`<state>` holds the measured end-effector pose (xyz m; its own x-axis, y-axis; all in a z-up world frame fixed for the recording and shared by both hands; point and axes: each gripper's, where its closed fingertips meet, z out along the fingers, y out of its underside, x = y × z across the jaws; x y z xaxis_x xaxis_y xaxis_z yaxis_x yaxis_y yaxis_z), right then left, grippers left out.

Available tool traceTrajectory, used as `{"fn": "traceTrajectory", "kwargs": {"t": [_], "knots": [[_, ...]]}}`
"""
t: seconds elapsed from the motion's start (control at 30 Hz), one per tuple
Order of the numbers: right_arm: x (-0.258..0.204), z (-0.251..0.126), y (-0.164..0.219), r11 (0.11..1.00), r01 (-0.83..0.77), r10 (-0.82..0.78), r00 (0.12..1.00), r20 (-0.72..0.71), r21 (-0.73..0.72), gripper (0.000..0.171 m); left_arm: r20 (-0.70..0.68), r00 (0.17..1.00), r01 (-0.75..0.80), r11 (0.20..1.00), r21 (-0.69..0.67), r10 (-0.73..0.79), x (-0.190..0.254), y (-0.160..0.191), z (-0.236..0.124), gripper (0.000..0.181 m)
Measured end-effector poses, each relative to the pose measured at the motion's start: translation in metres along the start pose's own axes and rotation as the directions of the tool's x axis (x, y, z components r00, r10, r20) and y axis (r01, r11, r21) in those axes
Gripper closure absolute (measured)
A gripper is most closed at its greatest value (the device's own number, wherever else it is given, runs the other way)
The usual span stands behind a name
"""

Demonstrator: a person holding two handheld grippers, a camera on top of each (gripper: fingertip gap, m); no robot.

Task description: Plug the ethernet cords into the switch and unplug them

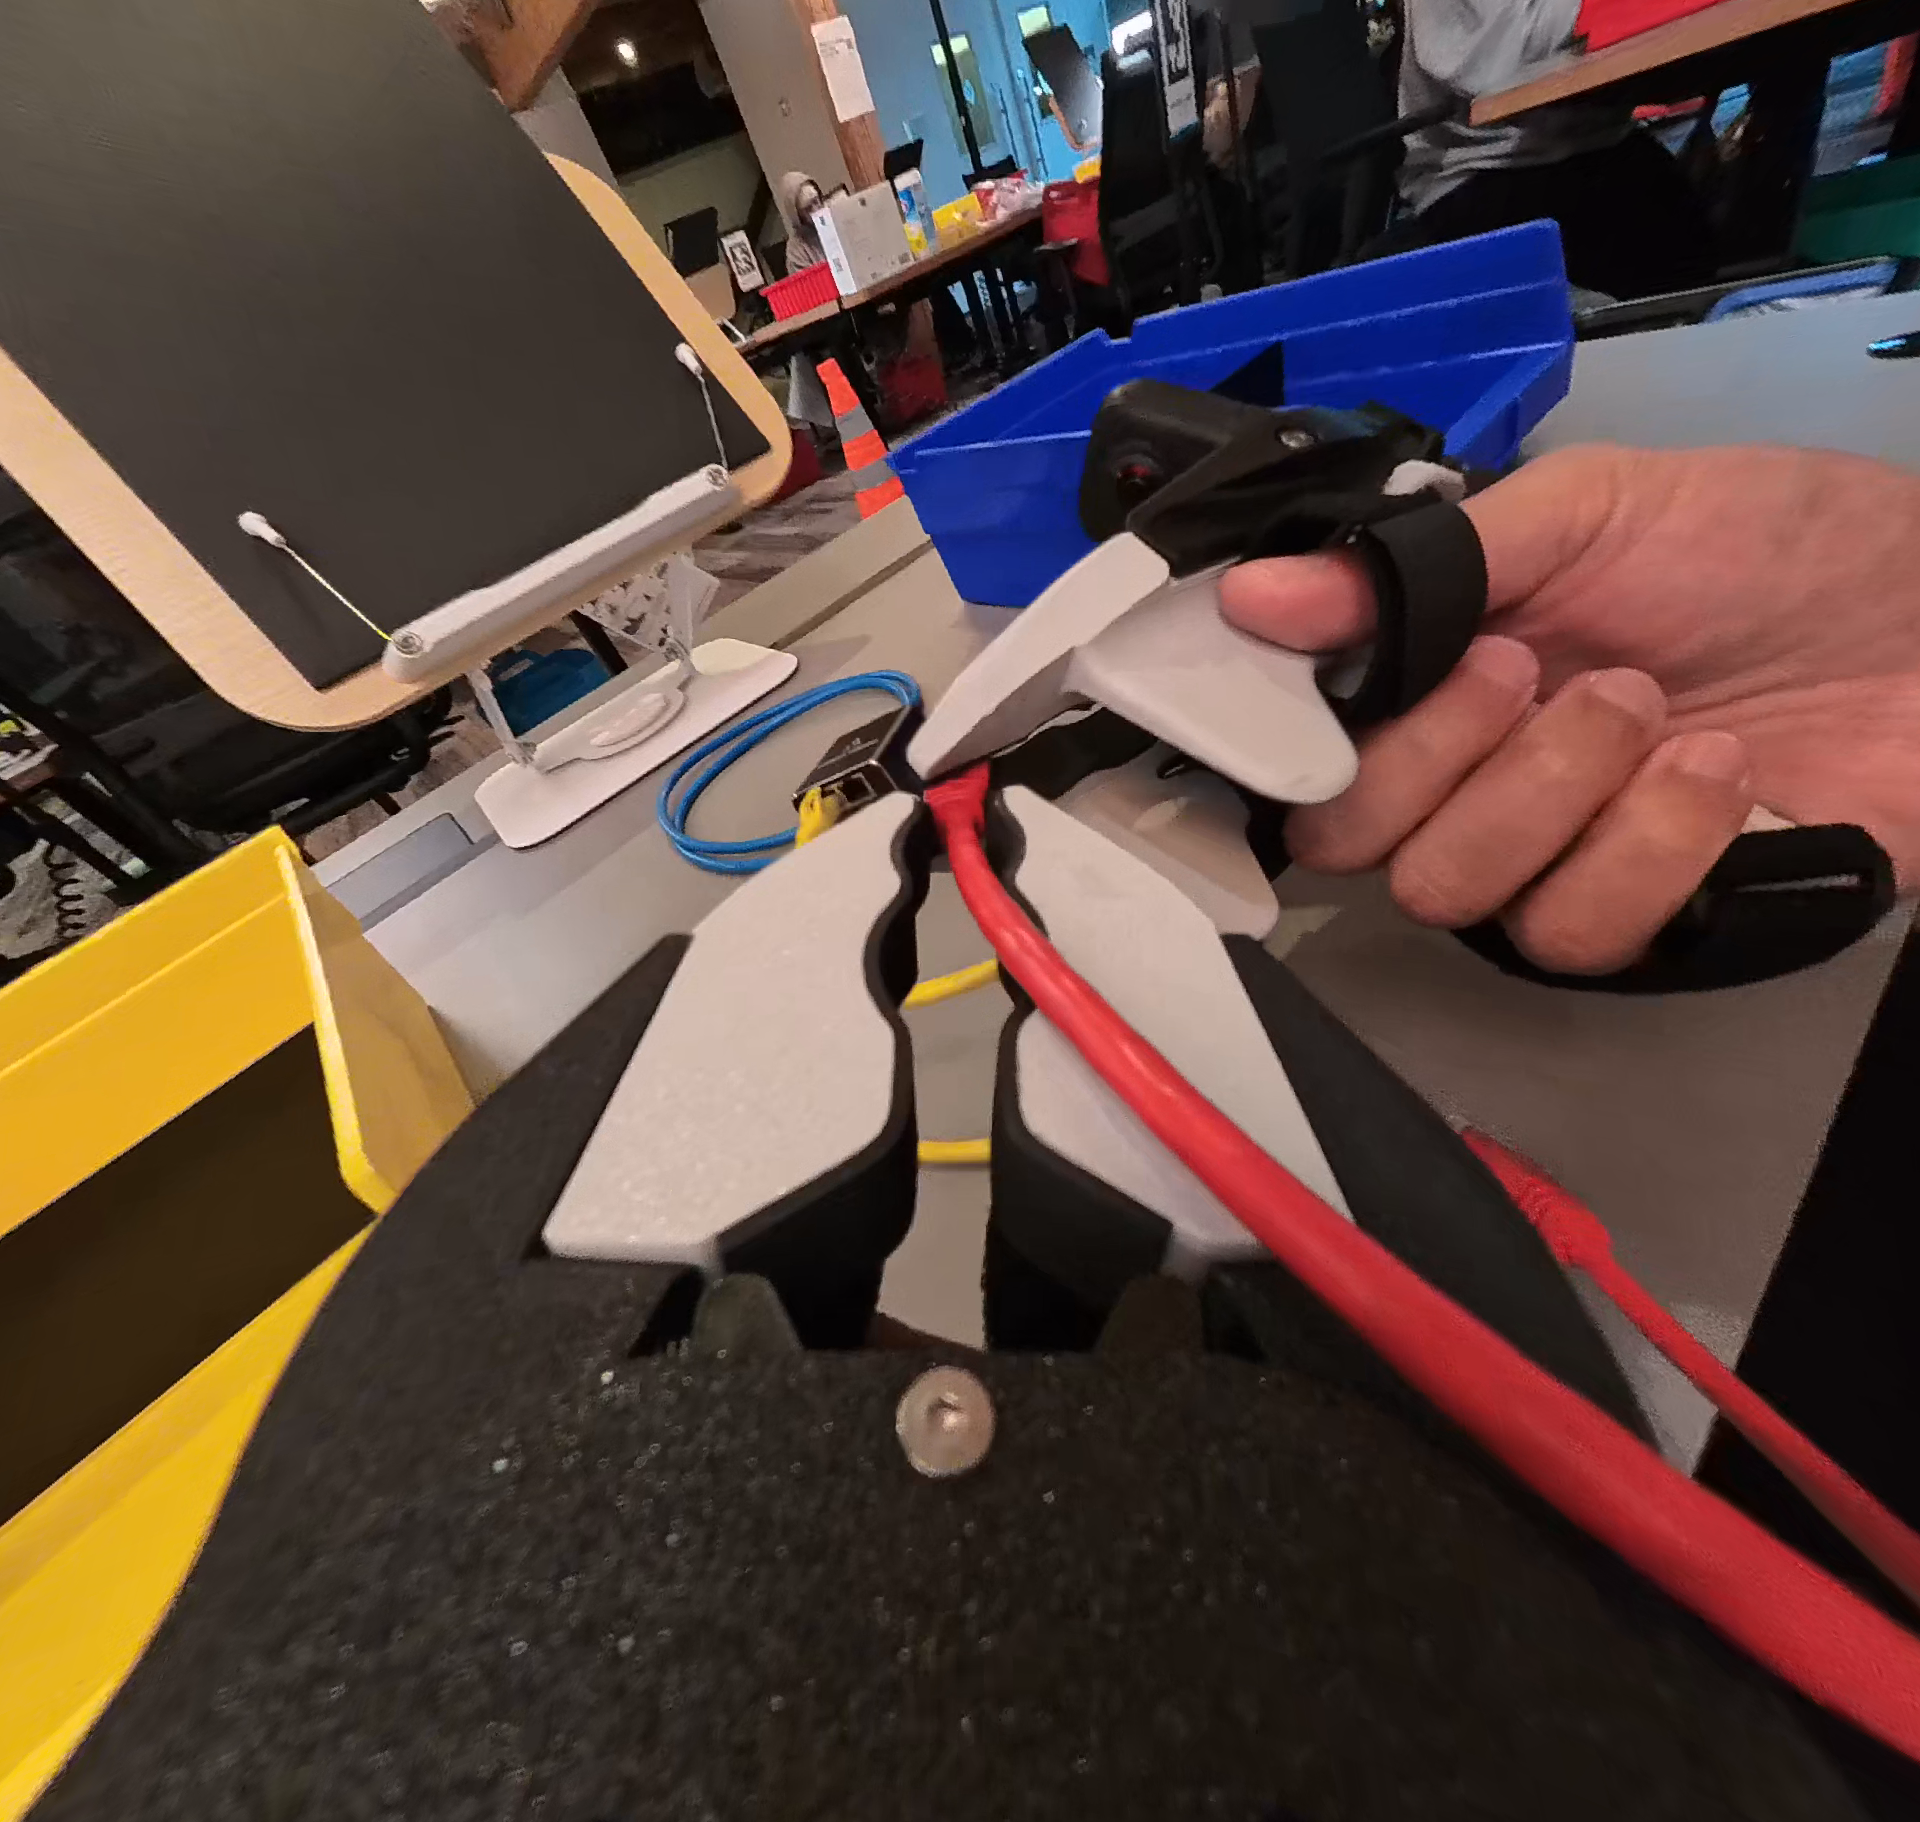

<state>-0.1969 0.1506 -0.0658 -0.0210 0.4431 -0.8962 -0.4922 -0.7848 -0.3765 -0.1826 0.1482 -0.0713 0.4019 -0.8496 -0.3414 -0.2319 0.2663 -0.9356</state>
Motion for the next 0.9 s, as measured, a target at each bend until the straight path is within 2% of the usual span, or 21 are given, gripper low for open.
{"fn": "traceTrajectory", "kwargs": {"t": [0.07, 0.13, 0.2, 0.23, 0.27, 0.33, 0.37, 0.4, 0.43, 0.47, 0.53, 0.67, 0.83, 0.87, 0.9], "knots": [[0.004, -0.002, 0.0, 1.0, 0.018, -0.018, 0.999, -0.029, -0.019, 0.152, -0.013, 1.0, 0.01, 1.0, -0.01, -0.01, -0.001, 0.0, -0.001, 0.172], [0.007, -0.007, -0.01, 0.991, 0.135, -0.137, 0.984, -0.112, -0.026, 0.148, 0.018, 0.999, 0.031, 0.999, -0.018, -0.031, -0.008, 0.0, -0.004, 0.172], [0.012, -0.021, -0.033, 0.946, 0.322, -0.32, 0.911, -0.259, -0.037, 0.141, 0.035, 0.997, 0.062, 0.998, -0.013, -0.062, -0.018, -0.001, -0.01, 0.172], [0.018, -0.031, -0.049, 0.904, 0.422, -0.416, 0.836, -0.359, -0.066, 0.135, 0.038, 0.996, 0.077, 0.997, -0.014, -0.076, -0.022, 0.0, -0.013, 0.172], [0.029, -0.043, -0.067, 0.841, 0.527, -0.516, 0.714, -0.474, -0.122, 0.13, 0.039, 0.995, 0.091, 0.996, -0.014, -0.09, -0.026, 0.002, -0.016, 0.172], [0.055, -0.075, -0.105, 0.664, 0.672, -0.669, 0.336, -0.663, -0.329, 0.118, 0.052, 0.991, 0.127, 0.992, -0.019, -0.125, -0.033, 0.007, -0.019, 0.172], [0.066, -0.087, -0.12, 0.578, 0.684, -0.713, 0.16, -0.683, -0.444, 0.115, 0.053, 0.988, 0.149, 0.988, -0.025, -0.148, -0.035, 0.011, -0.019, 0.172], [0.08, -0.097, -0.132, 0.519, 0.66, -0.738, 0.024, -0.674, -0.544, 0.113, 0.042, 0.984, 0.173, 0.984, -0.035, -0.171, -0.035, 0.014, -0.019, 0.172], [0.094, -0.106, -0.141, 0.497, 0.612, -0.741, -0.068, -0.668, -0.614, 0.111, 0.033, 0.981, 0.193, 0.98, -0.042, -0.191, -0.035, 0.016, -0.018, 0.172], [0.107, -0.112, -0.149, 0.501, 0.572, -0.733, -0.119, -0.67, -0.65, 0.111, 0.027, 0.979, 0.204, 0.978, -0.041, -0.203, -0.035, 0.017, -0.018, 0.172], [0.131, -0.115, -0.155, 0.526, 0.513, -0.739, -0.117, -0.663, -0.678, 0.105, 0.018, 0.981, 0.196, 0.979, -0.047, -0.196, -0.033, 0.018, -0.017, 0.172], [0.156, -0.107, -0.155, 0.638, 0.432, -0.718, 0.034, -0.695, -0.637, 0.091, -0.002, 0.988, 0.156, 0.985, -0.068, -0.156, -0.026, 0.021, -0.016, 0.172], [0.166, -0.105, -0.159, 0.703, 0.375, -0.675, 0.084, -0.733, -0.604, 0.094, -0.024, 0.987, 0.155, 0.984, -0.087, -0.158, -0.021, 0.026, -0.012, 0.172], [0.167, -0.103, -0.156, 0.705, 0.367, -0.681, 0.11, -0.724, -0.607, 0.104, -0.023, 0.986, 0.162, 0.983, -0.088, -0.165, -0.022, 0.026, -0.01, 0.172], [0.167, -0.104, -0.155, 0.711, 0.353, -0.678, 0.117, -0.726, -0.608, 0.104, -0.019, 0.984, 0.177, 0.98, -0.094, -0.18, -0.023, 0.028, -0.007, 0.172]]}}
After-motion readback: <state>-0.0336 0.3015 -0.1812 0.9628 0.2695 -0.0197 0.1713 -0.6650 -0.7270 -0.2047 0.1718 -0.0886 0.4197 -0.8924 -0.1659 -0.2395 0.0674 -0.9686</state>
